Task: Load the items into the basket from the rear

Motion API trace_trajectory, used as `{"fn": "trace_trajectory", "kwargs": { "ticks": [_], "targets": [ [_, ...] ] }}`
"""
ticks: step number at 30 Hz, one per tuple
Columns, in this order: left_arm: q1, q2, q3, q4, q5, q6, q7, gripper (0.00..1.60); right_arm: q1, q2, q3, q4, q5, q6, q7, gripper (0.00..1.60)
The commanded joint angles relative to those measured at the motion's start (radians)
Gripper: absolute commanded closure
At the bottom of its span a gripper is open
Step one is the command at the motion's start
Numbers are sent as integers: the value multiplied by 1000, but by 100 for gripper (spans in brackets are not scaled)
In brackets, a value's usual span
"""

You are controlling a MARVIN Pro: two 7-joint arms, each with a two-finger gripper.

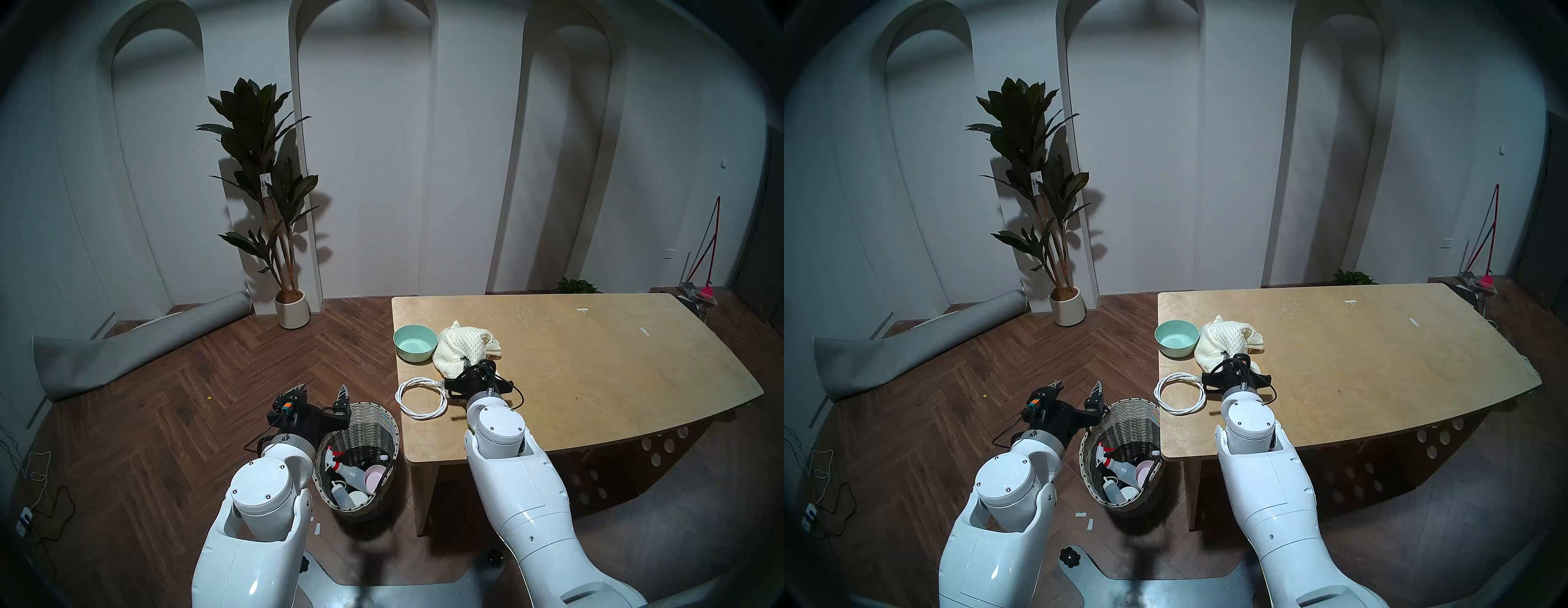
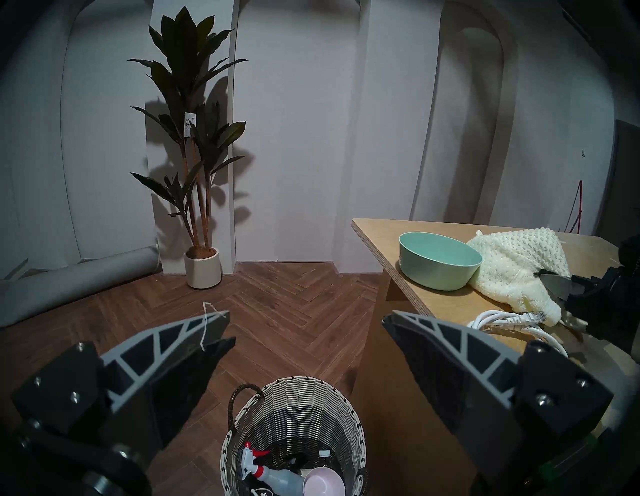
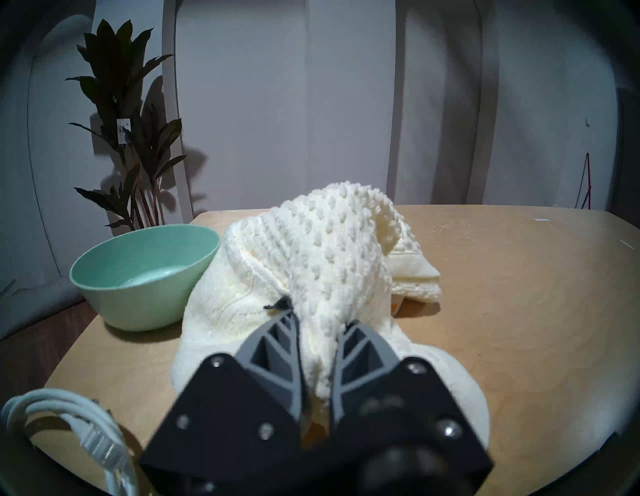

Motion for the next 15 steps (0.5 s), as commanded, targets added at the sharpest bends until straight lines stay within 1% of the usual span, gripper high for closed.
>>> {"fn": "trace_trajectory", "kwargs": {
  "ticks": [1, 3, 5, 6, 7, 8, 9, 10, 11, 13, 14, 15],
  "targets": [
    [-17, 1, 3, -14, 0, -2, -4, 0, 56, 4, 40, -111, 20, -64, -14, 160],
    [-18, 1, 4, -11, 1, -2, -1, 0, 97, 6, 59, -142, 34, -86, -14, 160],
    [-18, 1, 5, -10, 1, -1, -1, 0, 103, 5, 63, -160, 37, -92, -16, 160],
    [-20, 1, 6, -7, 3, -1, 0, 0, 121, 2, 64, -167, 44, -115, -11, 160],
    [-20, 1, 6, -7, 3, -1, 0, 0, 121, 2, 64, -167, 44, -115, -11, 160],
    [-21, 1, 7, -6, 3, -1, 0, 0, 127, -6, 62, -192, 52, -116, -8, 160],
    [-23, 1, 8, -5, 4, -1, -1, 0, 135, -11, 58, -199, 57, -123, -4, 160],
    [-24, 0, 10, -5, 5, -1, -1, 0, 142, -21, 50, -203, 63, -131, 1, 160],
    [-27, 0, 12, -4, 6, -1, -1, 0, 141, -41, 26, -231, 76, -134, 16, 160],
    [-29, 0, 12, -3, 8, -1, 0, 0, 136, -52, 13, -249, 83, -136, 22, 160],
    [-32, 1, 9, -3, 15, -3, 6, 0, 132, -54, -26, -267, 97, -136, 38, 160],
    [-33, 1, 2, -6, 16, -7, 12, 0, 127, -51, -52, -278, 108, -130, 47, 160]
  ]
}}
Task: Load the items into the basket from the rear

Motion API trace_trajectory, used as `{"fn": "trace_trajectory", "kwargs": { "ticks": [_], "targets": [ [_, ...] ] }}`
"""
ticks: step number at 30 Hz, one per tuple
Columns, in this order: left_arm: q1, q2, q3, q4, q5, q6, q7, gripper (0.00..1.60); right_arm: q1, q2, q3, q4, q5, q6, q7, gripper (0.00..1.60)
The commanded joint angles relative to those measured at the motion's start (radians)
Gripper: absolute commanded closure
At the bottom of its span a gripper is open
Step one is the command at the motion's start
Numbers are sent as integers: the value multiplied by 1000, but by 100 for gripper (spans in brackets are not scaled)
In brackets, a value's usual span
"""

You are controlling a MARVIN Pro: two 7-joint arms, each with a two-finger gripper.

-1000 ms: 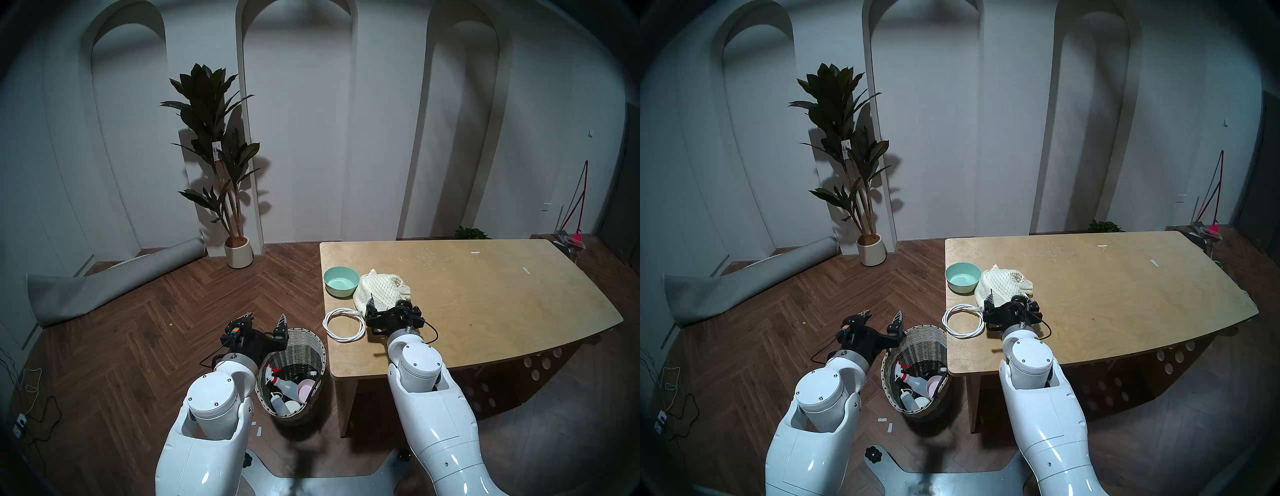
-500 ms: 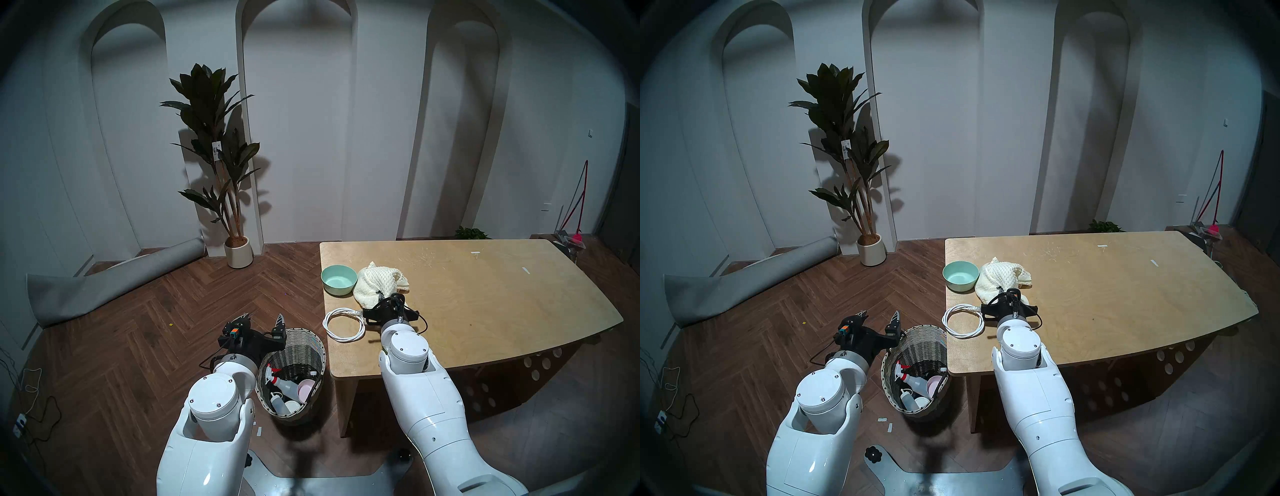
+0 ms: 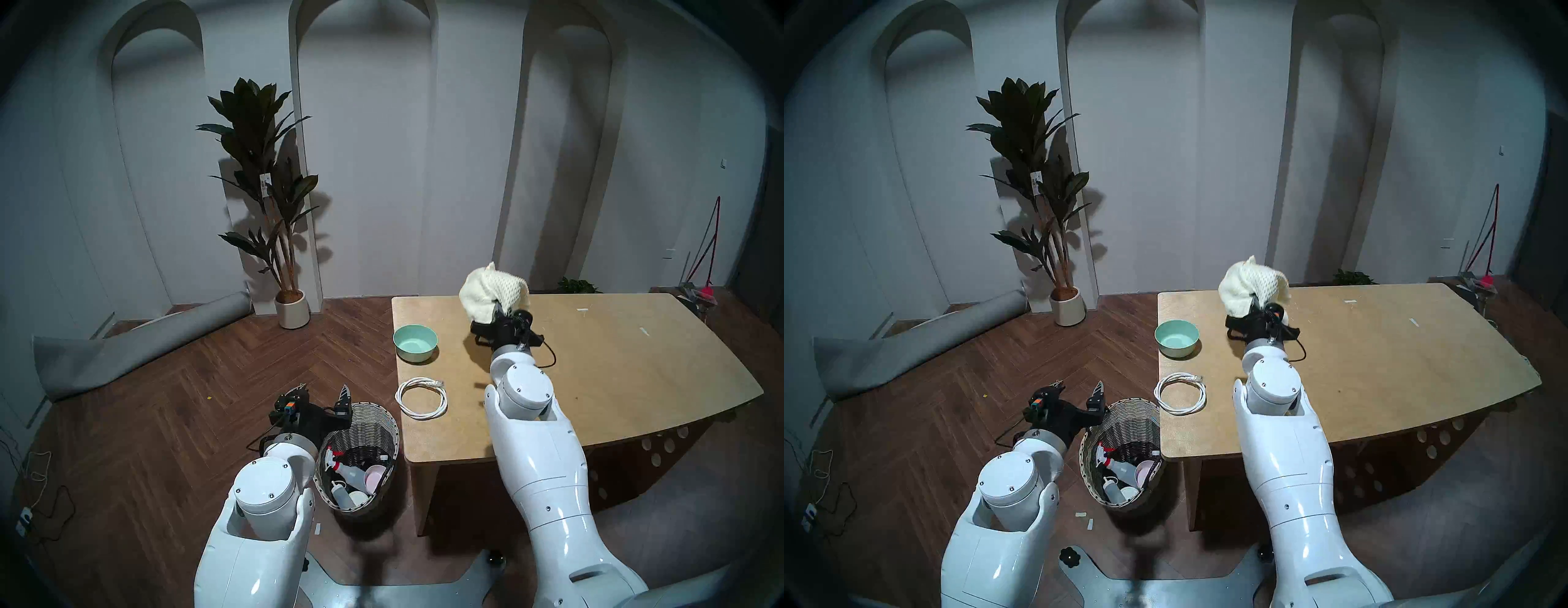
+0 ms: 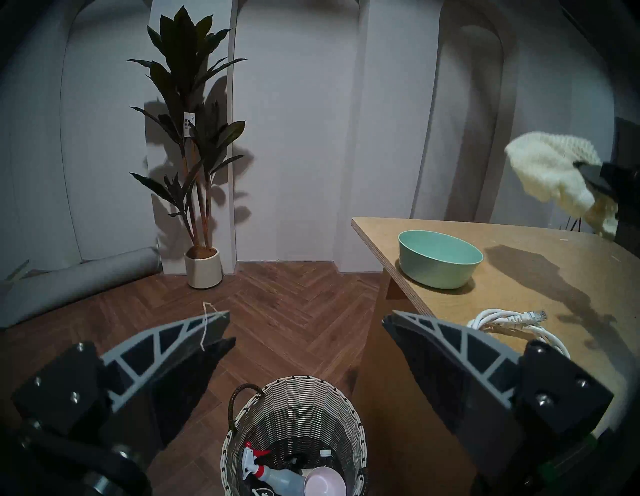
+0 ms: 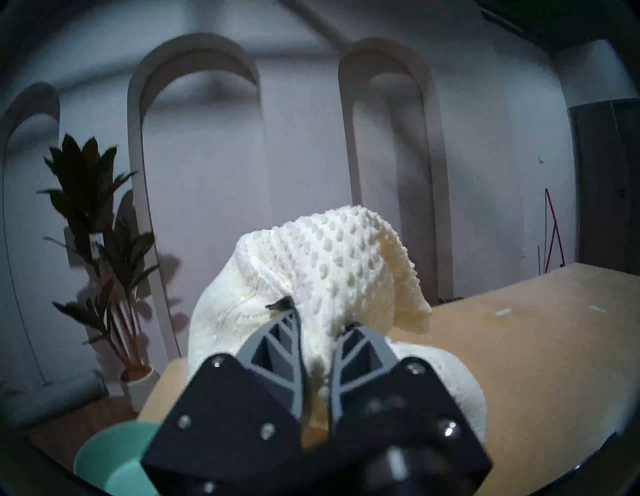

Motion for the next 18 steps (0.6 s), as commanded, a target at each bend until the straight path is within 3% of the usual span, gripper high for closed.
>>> {"fn": "trace_trajectory", "kwargs": {
  "ticks": [1, 6, 13, 18],
  "targets": [
    [-23, 4, -15, -21, 9, -10, 12, 0, 32, -38, -120, -117, 47, -27, 56, 160],
    [-14, 6, -61, -30, 11, -17, 42, 0, 5, -25, -204, -163, 74, -5, 91, 160],
    [42, 2, -180, -56, 17, -34, 124, 0, -68, 8, -350, -254, 106, 25, 154, 160],
    [79, -16, -226, -78, 11, -49, 164, 0, -96, 21, -418, -241, 110, 37, 156, 160]
  ]
}}
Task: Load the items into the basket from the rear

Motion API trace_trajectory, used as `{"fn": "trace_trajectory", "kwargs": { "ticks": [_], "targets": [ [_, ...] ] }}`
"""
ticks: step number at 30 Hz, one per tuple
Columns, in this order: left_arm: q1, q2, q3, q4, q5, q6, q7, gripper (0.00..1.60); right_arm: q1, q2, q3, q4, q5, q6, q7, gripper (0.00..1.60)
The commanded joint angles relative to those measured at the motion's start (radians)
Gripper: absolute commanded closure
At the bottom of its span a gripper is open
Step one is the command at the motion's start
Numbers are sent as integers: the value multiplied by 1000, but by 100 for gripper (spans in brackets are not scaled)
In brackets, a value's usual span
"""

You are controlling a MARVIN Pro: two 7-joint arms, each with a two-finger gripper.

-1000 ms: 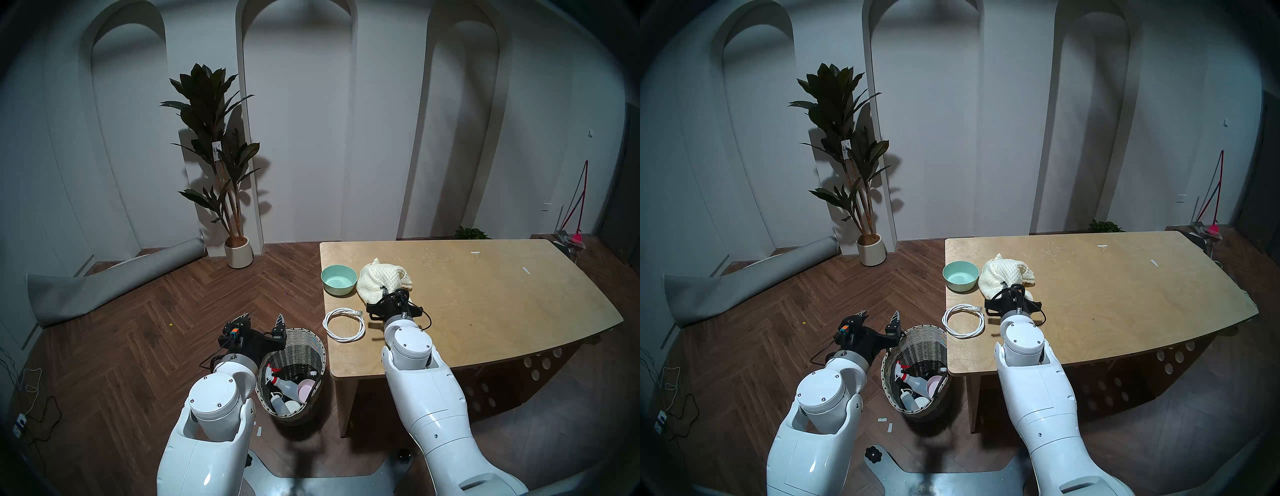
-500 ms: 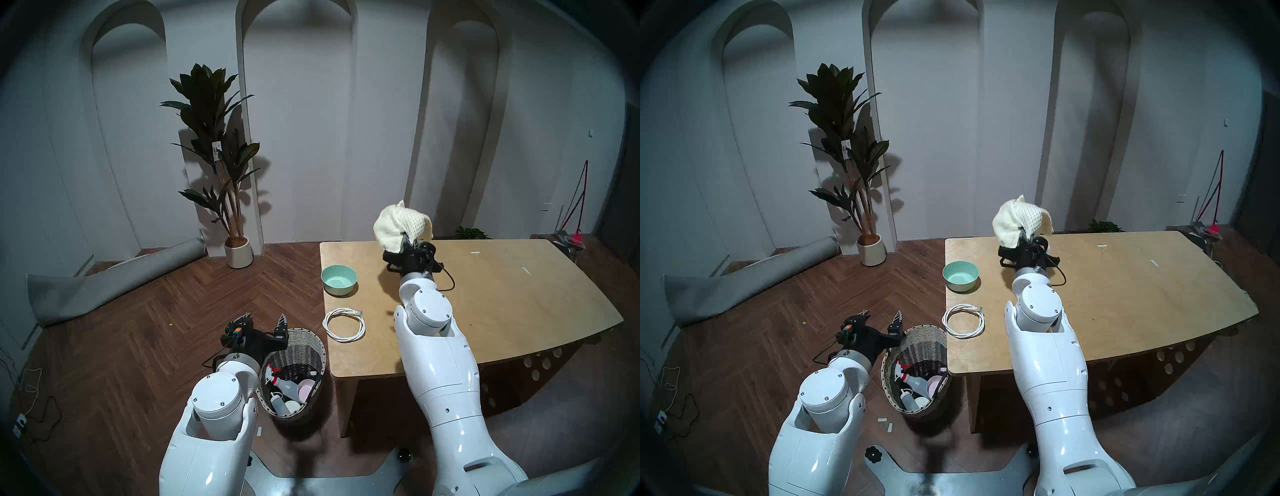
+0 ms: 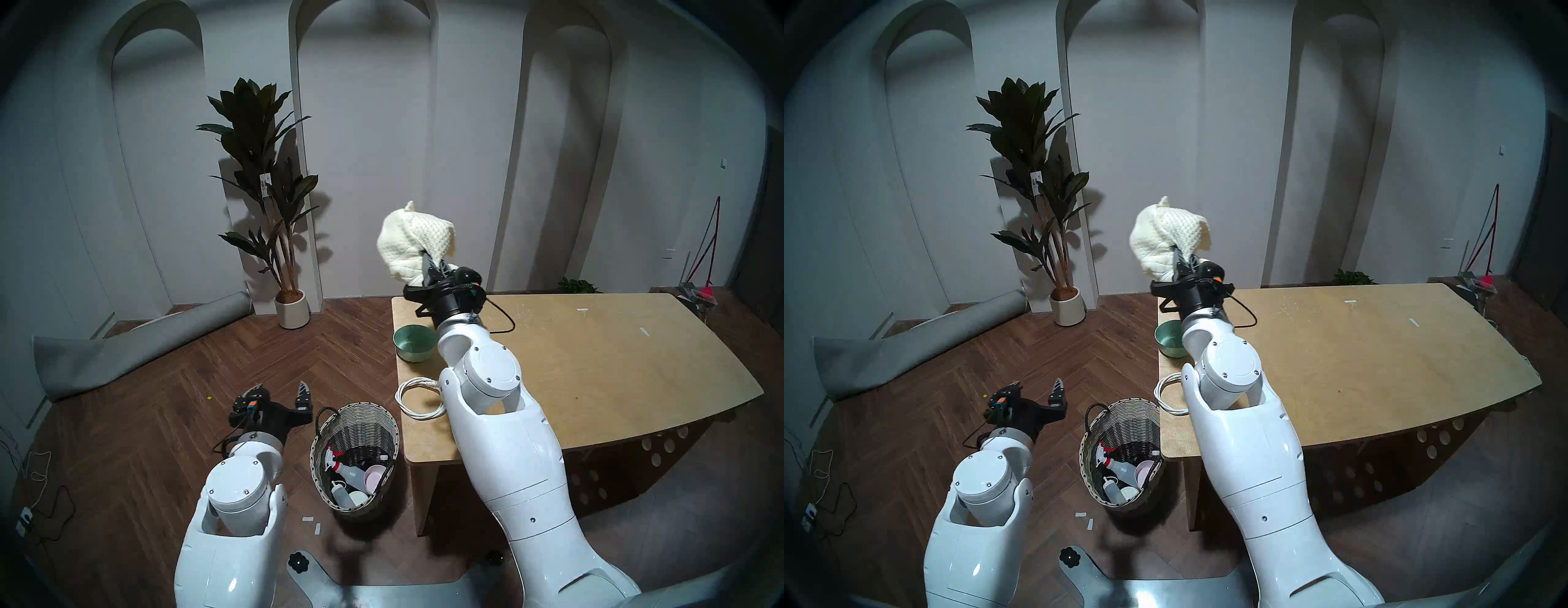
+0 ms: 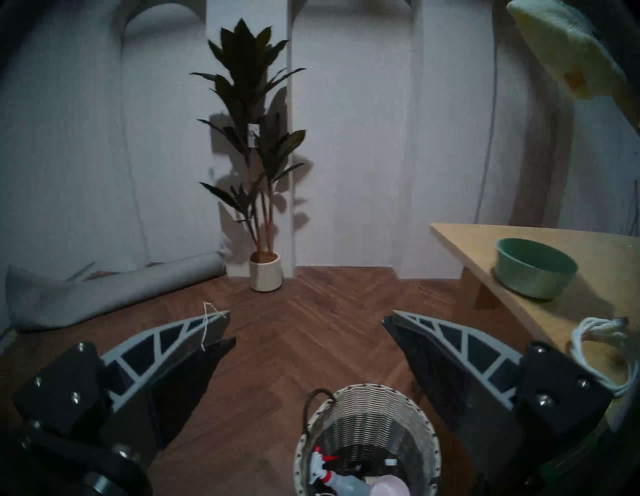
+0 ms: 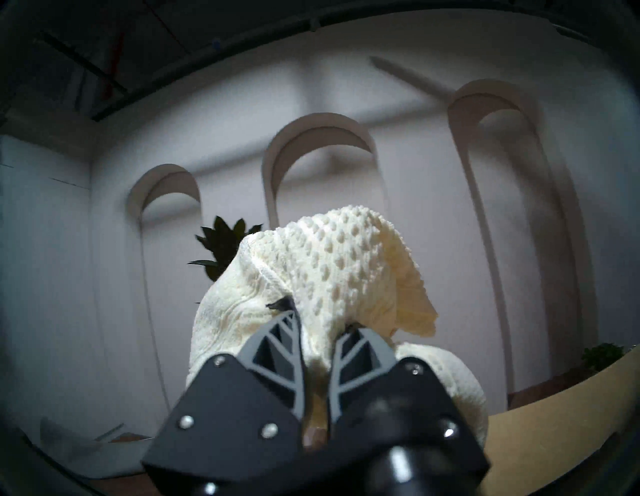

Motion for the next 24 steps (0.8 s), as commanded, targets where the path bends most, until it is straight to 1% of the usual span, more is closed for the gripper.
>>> {"fn": "trace_trajectory", "kwargs": {
  "ticks": [1, 2, 3, 4, 6, 7, 8, 9, 10, 11, 12, 13, 14, 16, 17, 23, 24],
  "targets": [
    [59, -25, -76, -60, -9, -36, 63, 0, -55, 23, -151, -32, 10, 25, 11, 160],
    [66, -30, -83, -65, -11, -41, 69, 0, -57, 25, -167, -21, 9, 27, 3, 160],
    [74, -38, -91, -71, -13, -48, 79, 0, -50, 31, -201, 17, 15, 31, -25, 160],
    [74, -38, -91, -71, -13, -48, 79, 0, -50, 31, -201, 17, 15, 31, -25, 160],
    [82, -46, -99, -79, -15, -61, 90, 0, -36, 39, -252, 61, 28, 24, -72, 160],
    [82, -50, -104, -81, -17, -73, 96, 0, -30, 38, -248, 89, 30, -6, -53, 160],
    [82, -53, -108, -83, -19, -79, 100, 0, -22, 40, -272, 111, 26, -20, -72, 160],
    [82, -53, -112, -85, -21, -84, 102, 0, -8, 39, -299, 138, 24, -14, -96, 160],
    [83, -53, -117, -88, -26, -93, 105, 0, 18, 34, -327, 186, 14, -23, -125, 160],
    [83, -53, -117, -88, -26, -93, 105, 0, 18, 34, -327, 186, 14, -23, -125, 160],
    [83, -54, -120, -89, -28, -97, 107, 0, 35, 31, -356, 213, 27, -27, -153, 160],
    [83, -53, -123, -89, -28, -100, 109, 0, 41, 27, -350, 222, 30, -23, -150, 160],
    [82, -53, -126, -88, -30, -105, 113, 0, 65, 20, -380, 260, 34, -40, -180, 160],
    [79, -54, -131, -86, -33, -112, 119, 0, 90, 7, -401, 302, 53, -43, -204, 160],
    [77, -54, -133, -86, -35, -113, 119, 0, 86, 10, -408, 303, 49, -50, -211, 160],
    [72, -55, -137, -82, -44, -129, 125, 0, 153, -33, -469, 419, 62, -74, -273, 160],
    [72, -55, -137, -82, -45, -130, 126, 0, 150, -31, -472, 422, 65, -76, -276, 160]
  ]
}}
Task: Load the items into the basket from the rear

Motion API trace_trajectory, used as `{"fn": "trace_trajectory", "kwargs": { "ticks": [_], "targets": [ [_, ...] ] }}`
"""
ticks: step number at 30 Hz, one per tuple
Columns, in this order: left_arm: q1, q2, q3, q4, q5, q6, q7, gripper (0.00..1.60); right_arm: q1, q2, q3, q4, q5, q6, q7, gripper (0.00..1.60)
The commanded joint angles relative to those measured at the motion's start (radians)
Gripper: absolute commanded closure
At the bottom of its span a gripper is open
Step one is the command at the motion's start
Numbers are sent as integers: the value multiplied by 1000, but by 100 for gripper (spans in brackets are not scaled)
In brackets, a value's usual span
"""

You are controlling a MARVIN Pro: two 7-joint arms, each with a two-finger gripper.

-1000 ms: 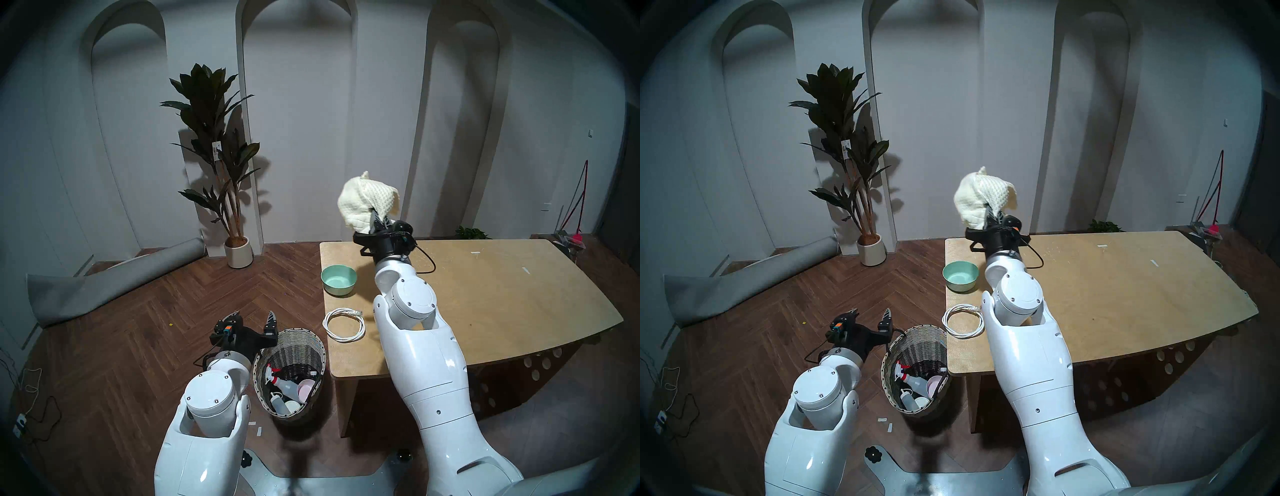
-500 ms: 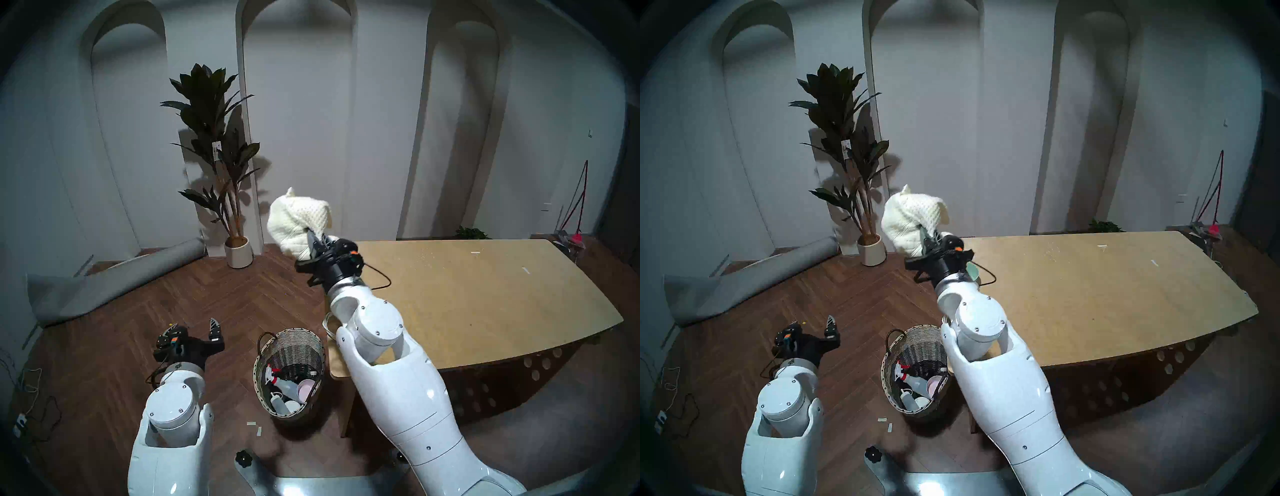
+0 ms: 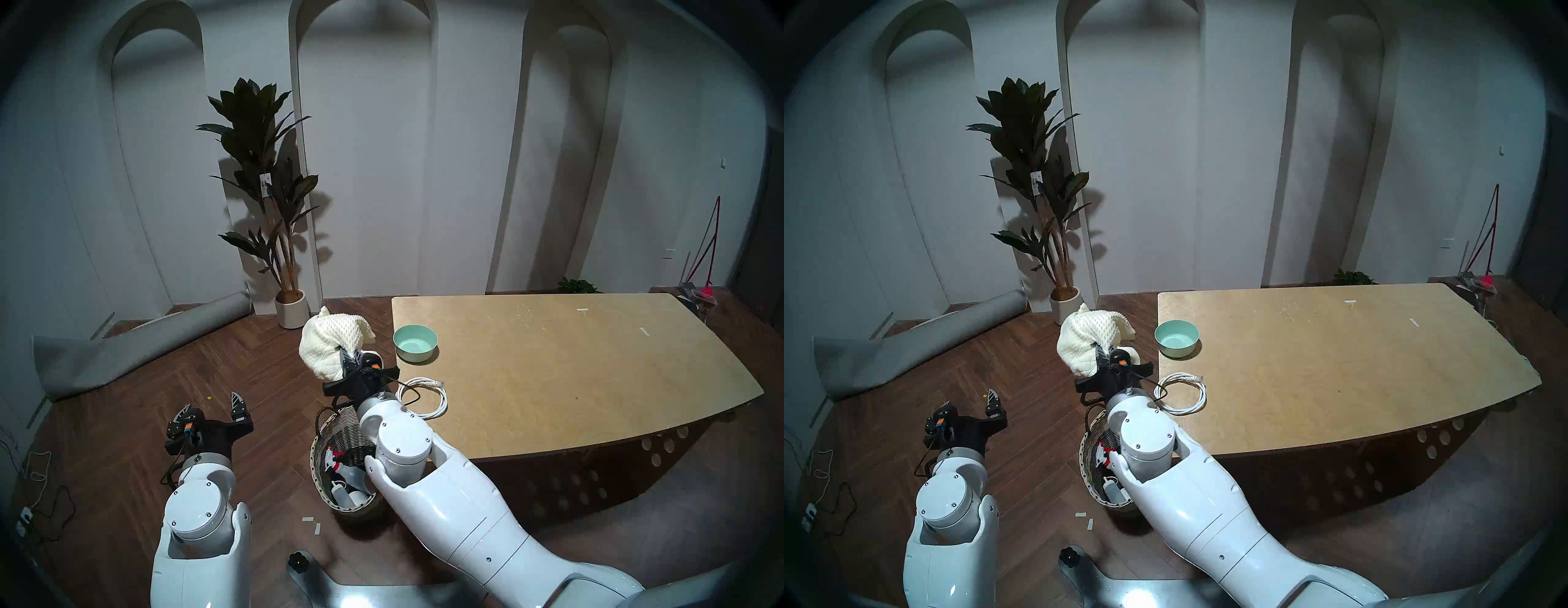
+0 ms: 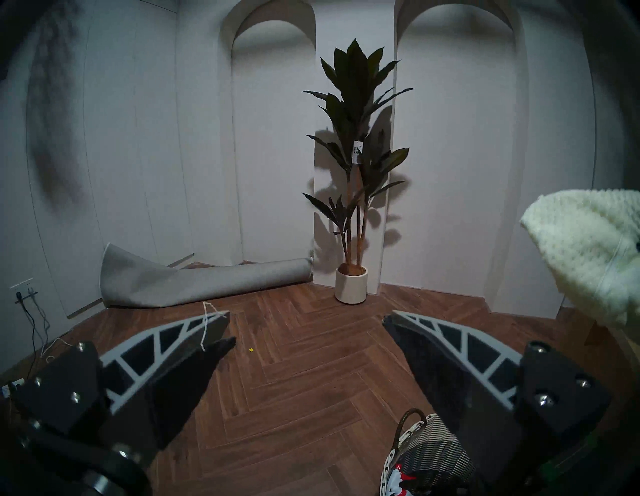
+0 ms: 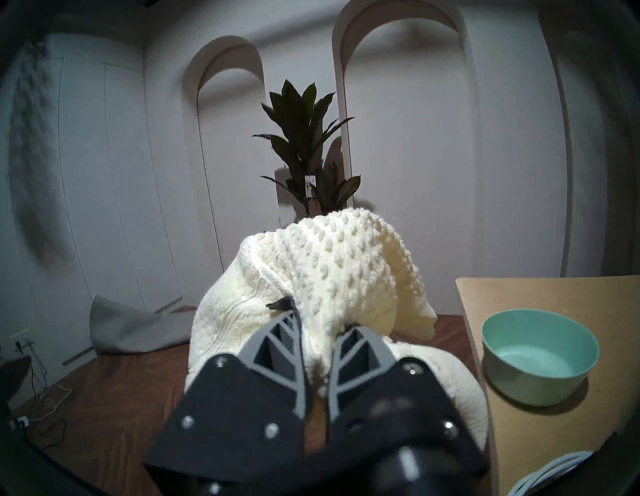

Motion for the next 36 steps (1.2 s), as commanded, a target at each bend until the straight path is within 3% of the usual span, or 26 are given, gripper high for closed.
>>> {"fn": "trace_trajectory", "kwargs": {
  "ticks": [1, 4, 6, 8, 18, 32, 33, 34, 36],
  "targets": [
    [-14, 2, -1, -22, 1, -33, 1, 0, 117, -72, -66, 82, 4, -52, -64, 160],
    [-14, 1, -1, -20, -3, -36, 3, 0, 134, -86, -81, 118, 3, -59, -81, 160],
    [-11, 0, -1, -19, -6, -41, 6, 0, 188, -129, -94, 204, 34, -62, -106, 160],
    [-10, -1, -1, -19, -6, -43, 7, 0, 170, -117, -85, 192, 40, -70, -101, 160],
    [-1, -9, 15, -13, -8, -56, 8, 0, 276, -197, -113, 399, 61, -113, -147, 160],
    [0, -15, 69, 0, 2, -73, -13, 0, 368, -274, -149, 635, 100, -219, -190, 160],
    [0, -14, 67, 2, 2, -74, -13, 0, 372, -276, -151, 647, 101, -226, -192, 150],
    [-2, -14, 65, 4, 3, -76, -12, 0, 376, -283, -152, 666, 100, -240, -196, 129],
    [-7, -16, 57, 8, 4, -75, -4, 0, 383, -291, -153, 698, 103, -263, -199, 45]
  ]
}}
